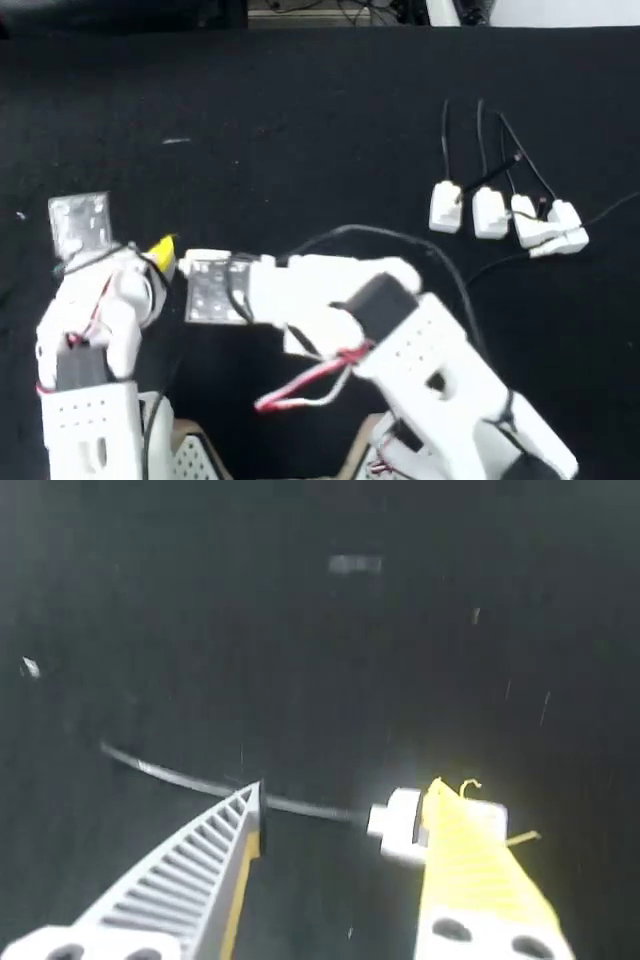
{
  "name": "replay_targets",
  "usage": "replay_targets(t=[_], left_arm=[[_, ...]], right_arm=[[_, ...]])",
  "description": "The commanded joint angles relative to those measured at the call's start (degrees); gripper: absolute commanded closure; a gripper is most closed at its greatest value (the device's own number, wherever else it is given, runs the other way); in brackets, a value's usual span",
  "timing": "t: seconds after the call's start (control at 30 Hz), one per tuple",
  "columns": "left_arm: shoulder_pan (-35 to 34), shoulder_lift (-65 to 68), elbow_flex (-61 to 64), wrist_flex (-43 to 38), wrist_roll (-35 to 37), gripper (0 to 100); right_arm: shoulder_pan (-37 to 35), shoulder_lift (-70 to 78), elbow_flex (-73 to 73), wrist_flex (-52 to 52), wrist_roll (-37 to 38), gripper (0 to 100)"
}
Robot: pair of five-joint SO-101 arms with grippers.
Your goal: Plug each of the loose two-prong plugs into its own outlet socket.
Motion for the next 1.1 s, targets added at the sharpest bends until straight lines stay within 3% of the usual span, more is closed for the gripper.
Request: replay_targets(t=[0.0, 0.23, 0.67, 0.87, 1.07], left_arm=[[-0.57, 11.96, -7.43, -0.26, -4.04, 74], [-0.57, 31.47, -17.36, -3.08, -9.41, 74], [-0.66, 64.53, -35.74, -3.16, -9.32, 74], [0.04, 71.56, -38.99, -2.81, -8.97, 74], [5.41, 70.15, -39.6, 7.21, -8.97, 74]], right_arm=[[0.97, 1.71, -6.73, 2.64, 3.34, 98.8], [0.97, 0.57, -9.63, 8.44, 8.53, 98.8], [1.05, -0.57, -9.45, 13.71, 11.16, 98.8], [1.05, -6.64, -9.27, 14.59, 11.16, 98.8], [5.45, -8.13, -9.1, 15.12, 11.34, 98.8]])
